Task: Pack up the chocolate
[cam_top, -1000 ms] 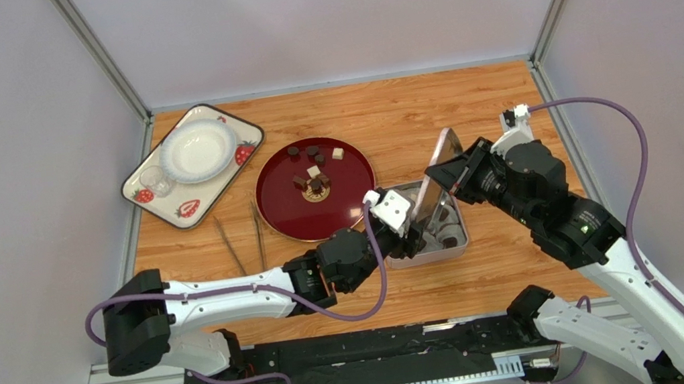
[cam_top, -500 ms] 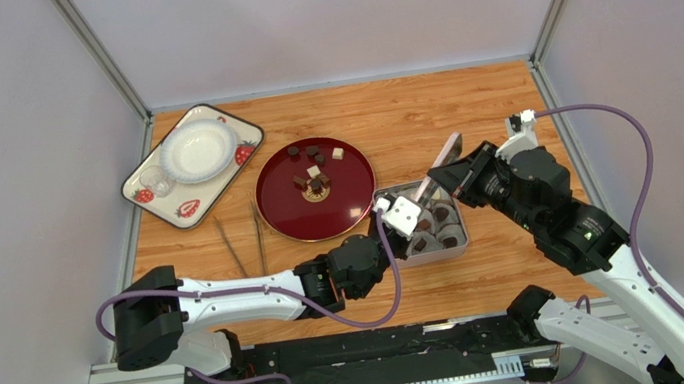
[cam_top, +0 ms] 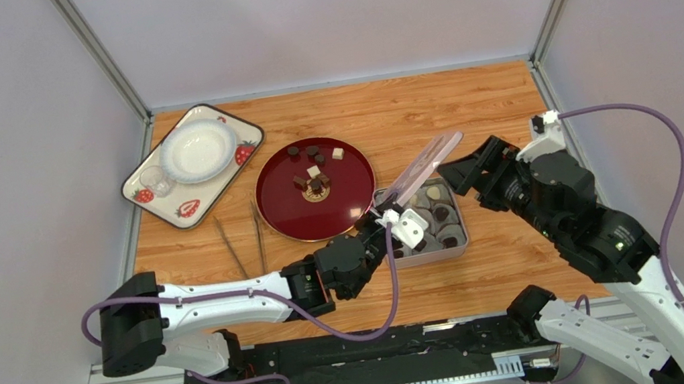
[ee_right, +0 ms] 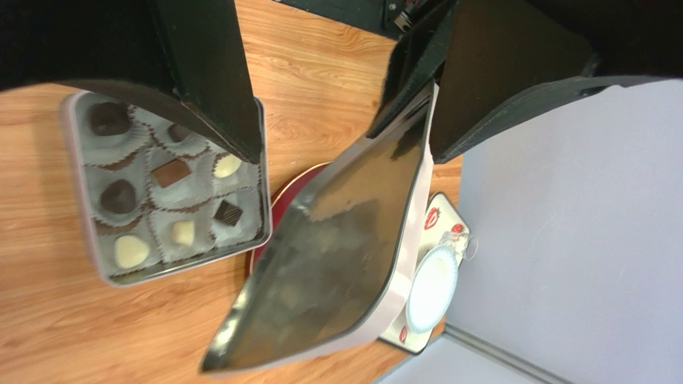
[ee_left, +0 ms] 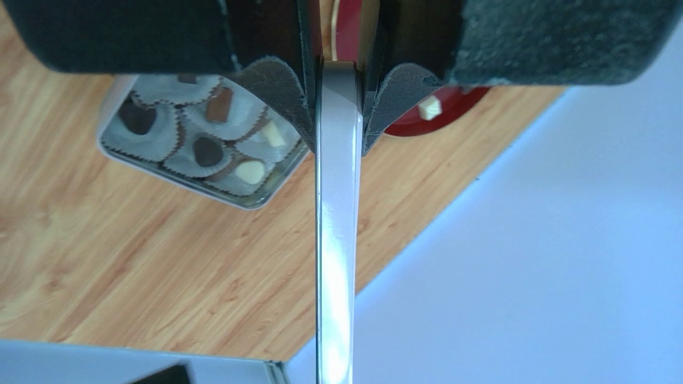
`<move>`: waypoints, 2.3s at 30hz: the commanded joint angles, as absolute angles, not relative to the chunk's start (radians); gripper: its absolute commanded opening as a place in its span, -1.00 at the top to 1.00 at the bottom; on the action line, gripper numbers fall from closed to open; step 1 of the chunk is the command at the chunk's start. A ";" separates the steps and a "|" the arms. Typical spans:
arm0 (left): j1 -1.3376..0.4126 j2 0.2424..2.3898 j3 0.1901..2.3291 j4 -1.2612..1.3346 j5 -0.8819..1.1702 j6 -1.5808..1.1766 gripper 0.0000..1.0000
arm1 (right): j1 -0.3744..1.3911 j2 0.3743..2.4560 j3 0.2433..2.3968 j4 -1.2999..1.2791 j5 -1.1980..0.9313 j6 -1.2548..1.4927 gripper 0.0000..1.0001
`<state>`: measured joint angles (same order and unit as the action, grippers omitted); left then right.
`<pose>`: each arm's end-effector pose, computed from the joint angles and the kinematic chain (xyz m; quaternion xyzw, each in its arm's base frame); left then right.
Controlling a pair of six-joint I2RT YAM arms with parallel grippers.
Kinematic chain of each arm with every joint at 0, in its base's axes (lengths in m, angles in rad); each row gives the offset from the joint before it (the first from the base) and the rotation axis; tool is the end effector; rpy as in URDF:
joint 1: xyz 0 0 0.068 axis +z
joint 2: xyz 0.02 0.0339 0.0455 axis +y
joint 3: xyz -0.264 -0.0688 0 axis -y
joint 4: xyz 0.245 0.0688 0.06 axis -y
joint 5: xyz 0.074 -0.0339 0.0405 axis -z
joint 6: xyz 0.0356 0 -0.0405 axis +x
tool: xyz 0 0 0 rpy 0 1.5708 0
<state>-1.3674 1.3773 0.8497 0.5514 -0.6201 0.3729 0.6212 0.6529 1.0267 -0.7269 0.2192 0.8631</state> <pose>0.0837 -0.3034 0.3035 0.3679 0.5958 -0.1377 0.7005 0.1009 0.0627 0.3816 0.1605 0.8019 0.3181 0.4796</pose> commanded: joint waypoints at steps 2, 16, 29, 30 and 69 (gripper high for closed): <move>-1.371 1.312 0.839 0.575 -0.653 0.563 0.60 | 0.612 0.649 1.187 -0.891 0.324 0.755 -0.73; -1.371 1.221 0.769 0.503 -0.667 0.641 0.60 | 0.395 0.842 1.354 -0.951 0.123 0.684 -0.89; -1.371 1.203 0.733 0.494 -0.626 0.721 0.60 | 0.038 1.081 1.332 -0.829 -0.566 0.765 -0.86; -1.371 1.206 0.735 0.494 -0.624 0.729 0.60 | 0.040 1.097 1.324 -0.816 -0.581 0.773 -0.86; -1.408 1.293 0.727 0.571 -0.583 0.695 0.28 | 0.067 1.080 0.973 -0.502 -0.681 1.020 0.65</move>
<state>-1.3933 1.2922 0.7311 0.4812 -0.6018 0.7391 0.0742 1.1221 0.9646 -0.5556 -0.6876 0.9924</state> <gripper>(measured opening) 0.327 0.207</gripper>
